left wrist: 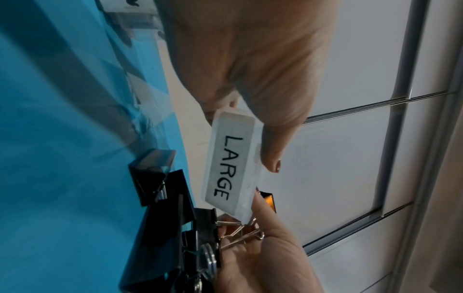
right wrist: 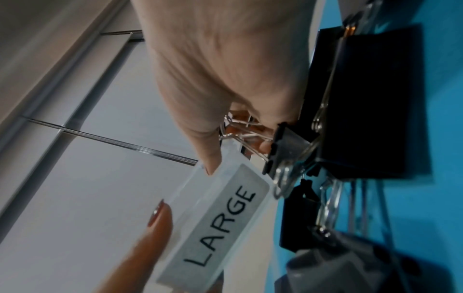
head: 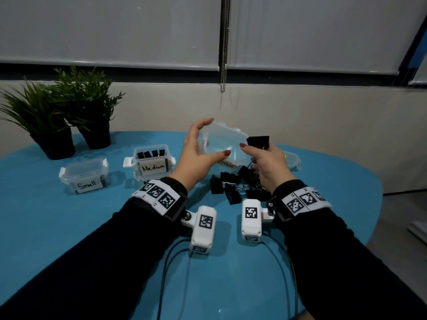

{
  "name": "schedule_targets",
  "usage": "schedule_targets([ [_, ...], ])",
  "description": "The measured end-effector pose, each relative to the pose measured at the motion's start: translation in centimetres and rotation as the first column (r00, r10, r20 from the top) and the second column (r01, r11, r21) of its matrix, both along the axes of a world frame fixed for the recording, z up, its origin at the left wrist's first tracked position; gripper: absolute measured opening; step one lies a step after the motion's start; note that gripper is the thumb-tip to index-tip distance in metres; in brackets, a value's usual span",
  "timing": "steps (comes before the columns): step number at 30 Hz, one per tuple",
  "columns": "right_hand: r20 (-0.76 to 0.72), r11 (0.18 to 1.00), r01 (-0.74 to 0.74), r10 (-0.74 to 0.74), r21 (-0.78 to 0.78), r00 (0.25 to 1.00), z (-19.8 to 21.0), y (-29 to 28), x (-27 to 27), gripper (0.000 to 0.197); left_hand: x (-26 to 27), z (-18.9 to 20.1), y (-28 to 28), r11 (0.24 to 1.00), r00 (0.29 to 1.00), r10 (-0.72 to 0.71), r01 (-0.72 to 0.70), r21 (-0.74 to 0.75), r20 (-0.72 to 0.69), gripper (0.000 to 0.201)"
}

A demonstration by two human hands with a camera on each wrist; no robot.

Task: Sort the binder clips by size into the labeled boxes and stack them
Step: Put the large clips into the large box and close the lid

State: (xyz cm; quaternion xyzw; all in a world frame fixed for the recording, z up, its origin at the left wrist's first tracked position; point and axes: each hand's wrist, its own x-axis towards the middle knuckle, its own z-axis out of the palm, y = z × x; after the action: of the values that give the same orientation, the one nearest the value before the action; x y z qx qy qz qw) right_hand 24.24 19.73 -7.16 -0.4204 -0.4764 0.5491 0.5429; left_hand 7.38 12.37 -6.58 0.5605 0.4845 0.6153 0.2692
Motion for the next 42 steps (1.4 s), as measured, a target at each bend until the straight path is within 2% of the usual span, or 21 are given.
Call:
schedule_targets([
  [2, -0.045, 1.0, -0.028, 0.027, -0.009, 0.999, -0.1, -0.1, -0.2, 0.039, 0.0, -0.1, 0.3, 0.999, 0.984, -0.035, 0.04, -0.026, 0.173, 0.094],
  [4, -0.021, 0.999, -0.025, 0.025, 0.022, 0.999, 0.0, -0.2, -0.4, 0.033, 0.2, 0.0, 0.4, 0.997, 0.954, 0.001, 0.021, -0.07, 0.299, 0.099],
  [8, -0.076, 0.994, -0.098, 0.101, 0.038, 0.992, 0.0, -0.6, -0.9, 0.031, 1.0, 0.4, 0.3, 0.994, 0.906, -0.026, 0.069, -0.087, 0.423, 0.061],
  [11, -0.075, 0.984, -0.157, 0.163, 0.079, 0.984, -0.1, -0.8, -1.4, 0.028, 1.6, 0.6, 0.0, 0.974, 0.882, -0.074, 0.164, -0.156, 0.465, 0.065],
  [13, -0.045, 0.976, -0.19, 0.196, 0.109, 0.98, 0.0, -0.9, -1.6, 0.018, 1.9, 0.3, 0.0, 0.954, 0.877, -0.104, 0.221, -0.203, 0.469, 0.073],
  [14, -0.025, 0.973, -0.205, 0.208, 0.103, 0.978, 0.0, -0.9, -1.5, 0.013, 1.8, 0.0, 0.3, 0.955, 0.883, -0.083, 0.203, -0.217, 0.463, 0.075],
  [17, 0.037, 0.977, -0.199, 0.197, 0.071, 0.98, 0.4, -0.9, -1.1, 0.002, 1.3, -0.2, 0.8, 0.964, 0.878, 0.045, 0.087, -0.252, 0.477, 0.065],
  [19, 0.176, 0.983, -0.131, 0.108, 0.126, 0.978, 0.5, -0.7, -0.8, 0.009, 0.9, -0.4, 1.2, 0.957, 0.86, 0.063, 0.092, -0.275, 0.507, 0.066],
  [21, 0.264, 0.967, -0.08, 0.014, 0.241, 0.964, 0.4, -0.4, -0.7, 0.014, 0.7, -0.5, 1.2, 0.946, 0.875, 0.052, 0.11, -0.303, 0.48, 0.065],
  [26, 0.254, 0.887, -0.061, -0.065, 0.458, 0.965, 0.6, -0.7, -0.8, 0.013, 0.4, -0.4, 0.8, 0.941, 0.846, 0.014, 0.17, -0.294, 0.534, 0.042],
  [29, 0.318, 0.82, -0.105, -0.097, 0.562, 0.943, 0.6, -0.7, -1.0, 0.018, 0.2, -0.5, 0.7, 0.929, 0.827, -0.012, 0.216, -0.299, 0.561, 0.053],
  [34, 0.448, 0.801, -0.089, -0.235, 0.592, 0.862, 0.4, -0.9, -1.0, 0.023, 0.2, -0.5, 0.3, 0.91, 0.84, -0.095, 0.291, -0.296, 0.533, 0.064],
  [38, 0.506, 0.813, -0.13, -0.22, 0.567, 0.834, 0.7, -1.5, -0.8, 0.022, 0.0, -0.4, 0.1, 0.91, 0.822, -0.066, 0.282, -0.303, 0.566, 0.068],
  [42, 0.523, 0.8, -0.137, -0.243, 0.584, 0.817, 0.5, -1.2, -1.1, 0.029, 0.0, -0.5, 0.0, 0.902, 0.863, -0.067, 0.266, -0.34, 0.5, 0.063],
])
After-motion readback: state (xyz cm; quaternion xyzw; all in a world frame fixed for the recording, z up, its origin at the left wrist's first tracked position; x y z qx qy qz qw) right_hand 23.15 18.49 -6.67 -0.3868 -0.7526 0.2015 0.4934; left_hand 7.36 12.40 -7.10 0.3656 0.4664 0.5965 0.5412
